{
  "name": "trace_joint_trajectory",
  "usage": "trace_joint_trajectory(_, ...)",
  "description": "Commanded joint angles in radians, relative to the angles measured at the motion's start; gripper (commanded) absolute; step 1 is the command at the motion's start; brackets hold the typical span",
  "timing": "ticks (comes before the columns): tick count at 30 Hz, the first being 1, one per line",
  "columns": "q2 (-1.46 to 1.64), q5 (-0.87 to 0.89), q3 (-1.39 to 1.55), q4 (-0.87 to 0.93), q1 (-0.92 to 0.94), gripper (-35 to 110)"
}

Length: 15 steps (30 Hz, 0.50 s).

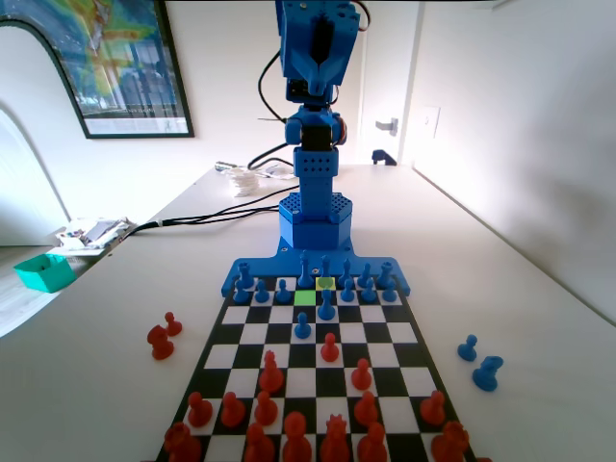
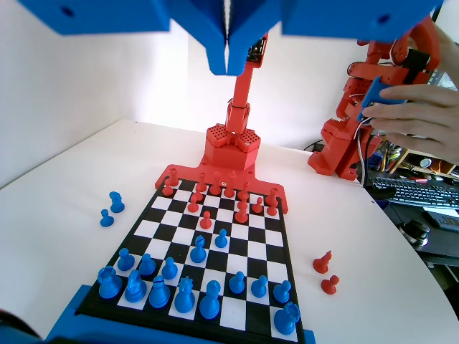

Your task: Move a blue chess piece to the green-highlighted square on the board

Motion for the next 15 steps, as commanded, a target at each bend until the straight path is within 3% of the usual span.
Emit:
trace_joint_trajectory(1,0.003,-0.005,0.005,-0.017,0.002,1)
trace_joint_trajectory(15,0.003,-0.005,0.005,-0.017,0.000,2)
